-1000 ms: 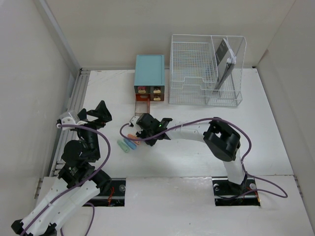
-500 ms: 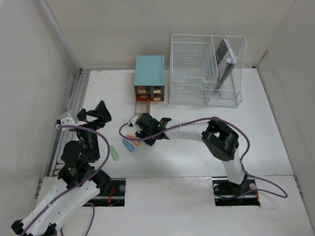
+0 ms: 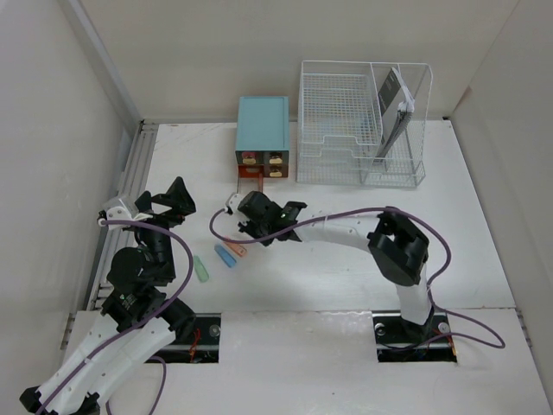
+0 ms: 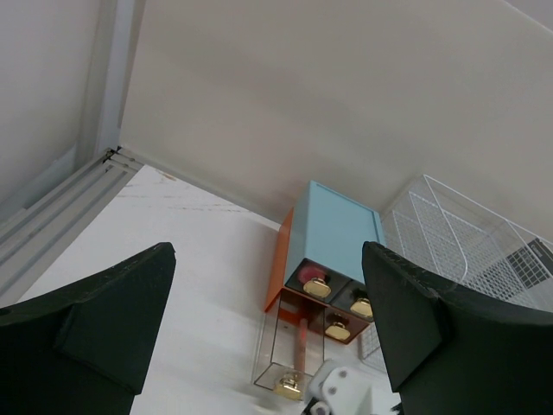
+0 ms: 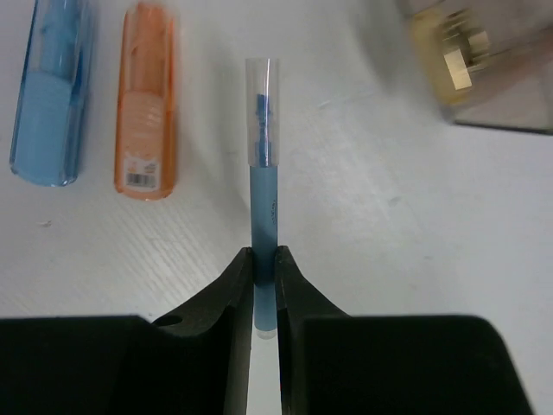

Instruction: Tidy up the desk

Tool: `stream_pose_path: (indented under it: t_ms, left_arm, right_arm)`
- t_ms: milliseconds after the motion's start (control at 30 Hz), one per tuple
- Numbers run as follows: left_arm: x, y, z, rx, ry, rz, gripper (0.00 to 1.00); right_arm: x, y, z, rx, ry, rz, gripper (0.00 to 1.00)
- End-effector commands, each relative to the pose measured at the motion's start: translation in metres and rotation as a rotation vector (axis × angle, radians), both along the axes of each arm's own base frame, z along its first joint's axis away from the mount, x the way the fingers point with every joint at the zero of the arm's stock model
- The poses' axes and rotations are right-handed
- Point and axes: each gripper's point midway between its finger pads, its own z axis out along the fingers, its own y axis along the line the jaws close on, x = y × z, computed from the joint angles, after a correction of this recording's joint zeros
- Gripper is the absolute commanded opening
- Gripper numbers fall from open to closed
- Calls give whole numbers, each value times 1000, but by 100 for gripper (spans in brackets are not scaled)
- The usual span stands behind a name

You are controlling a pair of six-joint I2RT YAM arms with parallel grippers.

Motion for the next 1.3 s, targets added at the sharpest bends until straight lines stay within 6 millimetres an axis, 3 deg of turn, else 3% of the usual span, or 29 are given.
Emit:
stream_pose_path:
  t_ms: [0,133,267,300,400,433,600,667,733,767,967,1267]
  left_arm:
    - [-3,3,6,-26,-28,6,87]
    - [-3,3,6,-26,-28,6,87]
    - [-3,3,6,-26,-28,6,87]
    - [-3,3,6,-26,-28,6,87]
    - [-3,3,6,-26,-28,6,87]
    - [-3,3,6,-26,-28,6,87]
    - [-4,5,7,-32,-35,6,87]
    - [-4,5,7,-32,-35,6,87]
    - [-4,5,7,-32,-35,6,87]
    - [-4,5,7,-32,-35,6,87]
    - [-6,6,9,-37,-42,6,87]
    - [-4,5,7,-32,-35,6,87]
  right_arm:
    - [40,11,116,152,-276,-58,0]
    - [61,14,164,194,-411,-97,0]
    - [82,12,191,209,-527,-170,0]
    - [86,16,182,196,-530,-179,0]
    - [106,19,189,213,-557,-247,0]
    - [109,25,179,212,-542,-256,0]
    - [144,24,184,299,-496,-355,0]
    - [151,24,173,310,-453,-378,0]
    - [158,25,178,347,-426,-387,0]
    - [164,22,169,343,-409,-400,0]
    - [167,31,158,372,-357,-386,0]
    - [152,48,131,380,-242,-313,0]
